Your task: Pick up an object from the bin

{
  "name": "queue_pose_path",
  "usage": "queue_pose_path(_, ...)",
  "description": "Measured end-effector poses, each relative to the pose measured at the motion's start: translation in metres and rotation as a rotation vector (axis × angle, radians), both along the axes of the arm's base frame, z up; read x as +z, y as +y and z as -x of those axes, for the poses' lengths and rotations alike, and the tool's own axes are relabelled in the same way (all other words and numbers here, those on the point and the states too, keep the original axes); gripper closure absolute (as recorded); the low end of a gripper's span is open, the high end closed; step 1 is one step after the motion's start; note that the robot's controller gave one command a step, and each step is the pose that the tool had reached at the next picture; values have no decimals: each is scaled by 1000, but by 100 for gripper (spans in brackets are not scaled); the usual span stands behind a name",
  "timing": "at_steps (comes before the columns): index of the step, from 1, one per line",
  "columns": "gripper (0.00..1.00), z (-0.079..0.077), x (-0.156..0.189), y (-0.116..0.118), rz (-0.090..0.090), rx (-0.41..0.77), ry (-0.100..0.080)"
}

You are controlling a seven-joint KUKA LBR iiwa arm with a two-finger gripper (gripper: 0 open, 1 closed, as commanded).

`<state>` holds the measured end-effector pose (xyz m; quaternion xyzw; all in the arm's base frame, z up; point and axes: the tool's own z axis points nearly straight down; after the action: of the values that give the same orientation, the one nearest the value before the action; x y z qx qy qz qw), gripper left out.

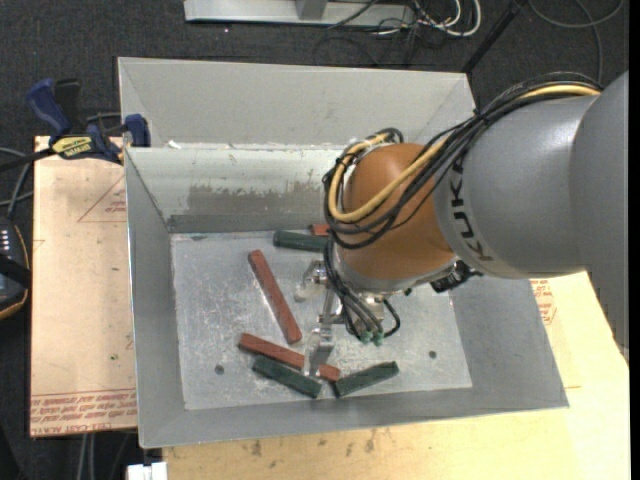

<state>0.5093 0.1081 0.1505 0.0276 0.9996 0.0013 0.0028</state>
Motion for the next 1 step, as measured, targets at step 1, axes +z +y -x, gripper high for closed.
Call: queue_pose_path(1,0,19,-33,-8,2,-217,8)
